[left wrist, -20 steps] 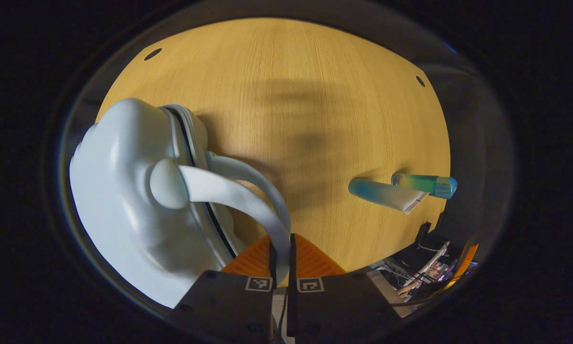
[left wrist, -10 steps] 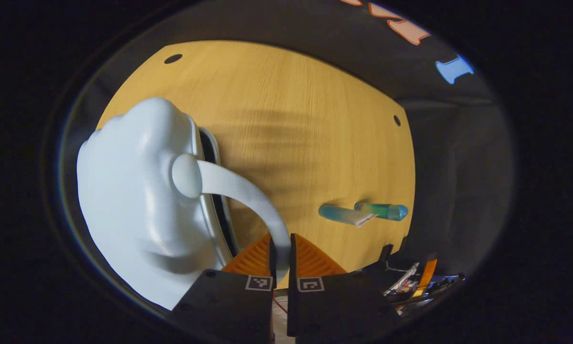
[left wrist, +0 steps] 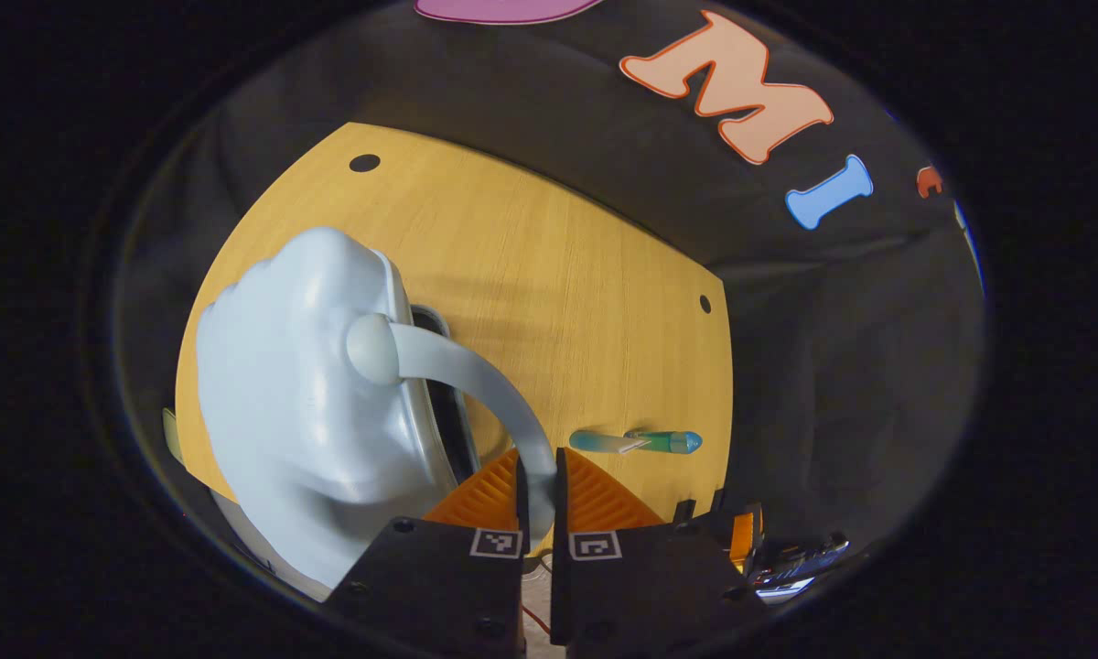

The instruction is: First open the suitcase, pack the skin care products into it, and then close the suitcase.

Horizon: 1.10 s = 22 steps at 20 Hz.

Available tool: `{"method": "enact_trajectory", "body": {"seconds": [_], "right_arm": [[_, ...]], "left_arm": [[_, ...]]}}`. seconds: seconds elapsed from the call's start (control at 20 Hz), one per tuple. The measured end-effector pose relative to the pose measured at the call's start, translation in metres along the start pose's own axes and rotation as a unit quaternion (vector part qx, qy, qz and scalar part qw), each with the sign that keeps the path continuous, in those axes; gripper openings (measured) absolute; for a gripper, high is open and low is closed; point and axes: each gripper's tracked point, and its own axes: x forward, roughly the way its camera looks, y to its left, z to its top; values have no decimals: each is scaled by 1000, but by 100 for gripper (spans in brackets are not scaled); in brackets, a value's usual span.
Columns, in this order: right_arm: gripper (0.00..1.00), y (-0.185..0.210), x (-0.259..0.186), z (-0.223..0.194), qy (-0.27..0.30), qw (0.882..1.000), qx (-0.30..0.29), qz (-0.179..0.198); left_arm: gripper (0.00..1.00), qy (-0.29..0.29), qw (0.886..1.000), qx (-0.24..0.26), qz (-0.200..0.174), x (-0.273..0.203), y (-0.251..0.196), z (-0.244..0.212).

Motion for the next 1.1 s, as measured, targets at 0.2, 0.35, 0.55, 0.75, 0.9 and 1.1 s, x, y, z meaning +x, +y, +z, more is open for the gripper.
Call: {"method": "enact_trajectory", "body": {"seconds": [0.2,0.35,0.55,0.75,0.9,1.1], "right_arm": [[98,16,-3,-2,-1,1000,-4,11],[98,30,-6,-1,-6,1000,-16,18],[98,50,-5,-5,-6,999,-21,31],[98,68,-2,-8,-5,999,-29,41],[98,81,1,-11,-1,998,-34,49],[98,95,2,-10,1,998,-39,56]], "left_arm": [[5,-39,998,-23,-35,-39,12,12],[5,-71,997,-27,-31,-71,31,25],[5,-109,994,-25,-5,-122,69,32],[5,-132,990,-36,28,-161,124,26],[5,-155,985,-21,67,-181,164,16],[5,-175,980,-15,98,-199,206,7]]}}
